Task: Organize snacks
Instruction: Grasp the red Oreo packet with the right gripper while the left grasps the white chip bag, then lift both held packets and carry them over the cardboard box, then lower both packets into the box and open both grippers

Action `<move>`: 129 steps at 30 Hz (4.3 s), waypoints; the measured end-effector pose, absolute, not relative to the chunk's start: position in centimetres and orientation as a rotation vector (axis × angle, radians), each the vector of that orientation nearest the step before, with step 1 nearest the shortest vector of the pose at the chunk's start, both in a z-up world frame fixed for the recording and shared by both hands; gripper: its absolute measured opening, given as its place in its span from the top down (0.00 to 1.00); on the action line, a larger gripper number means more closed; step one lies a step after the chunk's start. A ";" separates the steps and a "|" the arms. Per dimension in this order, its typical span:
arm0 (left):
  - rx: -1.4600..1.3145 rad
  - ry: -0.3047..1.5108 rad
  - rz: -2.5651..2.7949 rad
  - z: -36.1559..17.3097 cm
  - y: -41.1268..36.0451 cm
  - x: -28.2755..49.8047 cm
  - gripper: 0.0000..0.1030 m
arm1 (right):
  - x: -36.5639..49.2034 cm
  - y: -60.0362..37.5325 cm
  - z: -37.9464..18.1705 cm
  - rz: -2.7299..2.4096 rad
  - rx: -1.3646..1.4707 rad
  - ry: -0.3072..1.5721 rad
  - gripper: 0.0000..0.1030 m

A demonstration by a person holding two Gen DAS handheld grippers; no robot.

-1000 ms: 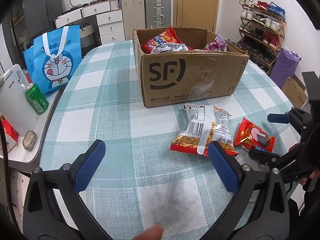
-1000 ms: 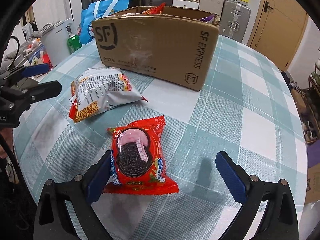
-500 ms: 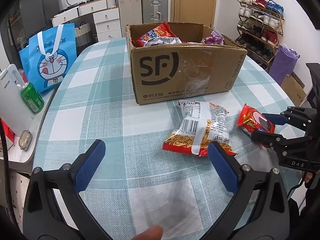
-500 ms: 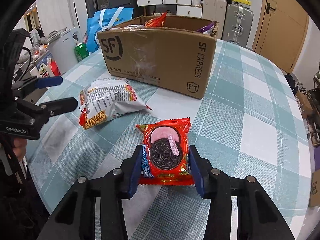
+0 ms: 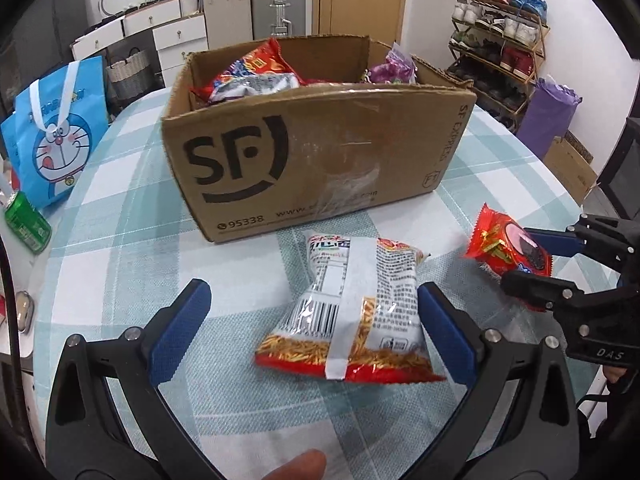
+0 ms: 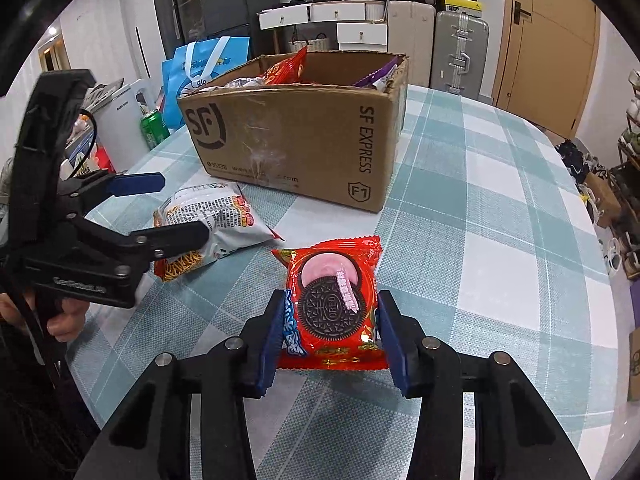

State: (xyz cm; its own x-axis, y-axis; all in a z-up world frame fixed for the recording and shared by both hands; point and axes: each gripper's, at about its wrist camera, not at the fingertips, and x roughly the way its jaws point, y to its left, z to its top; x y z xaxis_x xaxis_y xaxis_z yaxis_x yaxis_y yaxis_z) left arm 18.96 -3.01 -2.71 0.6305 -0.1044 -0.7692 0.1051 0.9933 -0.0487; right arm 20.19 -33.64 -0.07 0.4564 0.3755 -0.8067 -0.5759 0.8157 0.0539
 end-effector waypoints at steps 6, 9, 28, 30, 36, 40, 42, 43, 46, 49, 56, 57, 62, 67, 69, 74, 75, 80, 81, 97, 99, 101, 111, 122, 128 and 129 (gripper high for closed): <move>0.030 0.935 -0.135 -4.3 -4.0 19.9 0.02 | 20.2 -33.8 0.0 0.591 -0.231 0.925 0.56; 0.020 0.942 -0.181 -4.7 -4.3 19.9 0.16 | 20.2 -33.8 0.0 0.594 -0.231 0.924 0.56; -0.013 0.848 -0.212 -3.4 -3.7 16.8 0.38 | 19.6 -33.9 0.9 0.600 -0.217 0.897 0.56; -0.011 0.830 -0.208 -2.8 -3.5 16.3 0.38 | 19.6 -34.0 1.1 0.603 -0.210 0.888 0.56; -0.009 0.765 -0.182 -0.8 -3.2 15.1 0.38 | 19.4 -34.3 2.1 0.607 -0.181 0.848 0.56; -0.012 0.722 -0.162 0.7 -2.8 14.0 0.38 | 19.1 -34.6 2.9 0.617 -0.153 0.809 0.56; -0.011 0.698 -0.145 1.5 -2.5 13.4 0.38 | 19.0 -34.7 3.3 0.621 -0.139 0.791 0.56; -0.012 0.690 -0.141 1.8 -2.6 13.2 0.38 | 18.9 -34.7 3.5 0.622 -0.133 0.782 0.56; -0.019 0.669 -0.129 2.7 -2.1 12.5 0.38 | 18.8 -34.8 4.0 0.621 -0.118 0.762 0.56; -0.033 0.655 -0.118 3.4 -1.3 12.2 0.38 | 18.6 -35.0 4.4 0.620 -0.104 0.745 0.56; -0.048 0.622 -0.080 4.5 -0.6 11.8 0.38 | 18.8 -35.6 5.1 0.616 -0.055 0.717 0.56; -0.049 0.619 -0.076 4.6 -0.6 11.9 0.38 | 18.8 -35.7 5.2 0.614 -0.050 0.713 0.56; -0.058 0.599 -0.061 5.3 0.0 12.0 0.38 | 18.7 -36.0 5.8 0.605 -0.025 0.691 0.56; -0.064 0.582 -0.042 6.0 0.3 12.0 0.38 | 18.7 -36.1 6.3 0.603 0.004 0.671 0.56; -0.073 0.574 -0.034 6.3 0.5 11.8 0.38 | 18.8 -36.0 6.6 0.605 0.012 0.662 0.56; -0.082 0.563 -0.017 6.9 1.1 12.1 0.38 | 19.0 -35.8 7.5 0.615 0.039 0.632 0.56; -0.085 0.560 -0.014 7.0 1.2 12.1 0.38 | 19.1 -35.7 7.7 0.615 0.044 0.627 0.56; -0.105 0.552 0.000 7.5 2.1 12.8 0.38 | 20.2 -35.3 8.5 0.617 0.056 0.621 0.56; -0.108 0.549 0.004 7.6 2.3 12.9 0.37 | 20.5 -35.1 8.7 0.616 0.062 0.616 0.56; -0.118 0.519 0.034 10.5 3.3 17.7 0.37 | 24.6 -33.1 9.6 0.642 0.133 0.607 0.56; -0.122 0.525 0.034 10.6 3.1 18.7 0.37 | 25.2 -32.9 9.6 0.645 0.141 0.613 0.56; -0.124 0.531 0.033 10.5 2.9 19.5 0.37 | 25.7 -32.7 9.6 0.645 0.143 0.616 0.56; -0.126 0.554 0.049 9.1 2.3 23.5 0.37 | 28.2 -32.1 9.5 0.648 0.174 0.641 0.56; -0.108 0.573 0.085 7.1 2.3 26.8 0.37 | 30.3 -30.4 8.8 0.639 0.181 0.677 0.56; -0.120 0.593 0.101 6.0 2.5 28.4 0.37 | 31.3 -29.1 8.0 0.624 0.160 0.699 0.56; -0.117 0.594 0.103 5.9 2.5 28.5 0.37 | 31.5 -29.0 7.9 0.623 0.166 0.708 0.56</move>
